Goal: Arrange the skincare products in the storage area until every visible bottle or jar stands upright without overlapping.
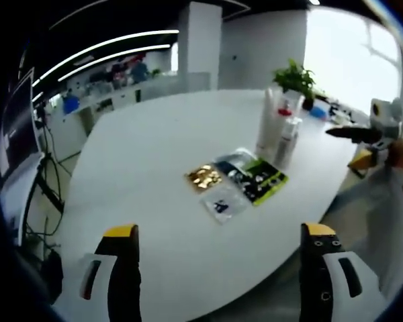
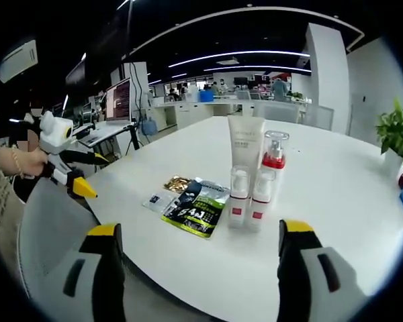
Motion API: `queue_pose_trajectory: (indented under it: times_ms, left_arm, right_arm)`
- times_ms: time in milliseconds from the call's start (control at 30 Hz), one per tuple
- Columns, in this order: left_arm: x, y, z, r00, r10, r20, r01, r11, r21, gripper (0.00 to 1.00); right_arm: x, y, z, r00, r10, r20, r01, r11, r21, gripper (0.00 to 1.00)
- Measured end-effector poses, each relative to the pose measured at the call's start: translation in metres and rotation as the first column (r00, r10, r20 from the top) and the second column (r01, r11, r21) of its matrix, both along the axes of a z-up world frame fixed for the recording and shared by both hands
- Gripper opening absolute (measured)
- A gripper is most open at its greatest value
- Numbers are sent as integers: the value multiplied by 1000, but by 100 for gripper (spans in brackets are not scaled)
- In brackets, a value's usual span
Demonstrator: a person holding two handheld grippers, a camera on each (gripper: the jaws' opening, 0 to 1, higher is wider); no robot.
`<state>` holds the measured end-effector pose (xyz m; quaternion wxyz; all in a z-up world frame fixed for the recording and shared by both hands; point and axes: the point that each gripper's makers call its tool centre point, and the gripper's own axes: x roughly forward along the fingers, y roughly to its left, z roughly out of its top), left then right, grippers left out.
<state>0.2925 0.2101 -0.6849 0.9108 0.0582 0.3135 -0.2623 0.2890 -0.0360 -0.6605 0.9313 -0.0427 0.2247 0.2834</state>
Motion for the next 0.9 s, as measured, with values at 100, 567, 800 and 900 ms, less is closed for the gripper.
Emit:
queue_pose_trajectory:
  times_ms: [100, 567, 800, 900]
  left_arm:
    - [0, 0, 0, 1000, 1, -1, -1, 1000, -1, 97]
    - [-1, 0, -2, 1000, -5, -5, 5, 1000, 3, 97]
    - [-2, 0, -2, 1000, -9, -8, 9, 1000, 6, 97]
    - [-1, 1, -3, 1000, -10, -8, 10, 1000, 6, 97]
  right_arm:
    - [0, 0, 0, 1000, -1, 1, 1, 1000, 0, 96]
    - [0, 0, 0, 1000, -2, -1, 2, 1000, 0, 96]
    - [-1, 0, -1, 1000, -1, -5, 1, 1000, -1, 96]
    - [-1, 0, -1, 1000, 0, -6, 0, 1000, -3, 95]
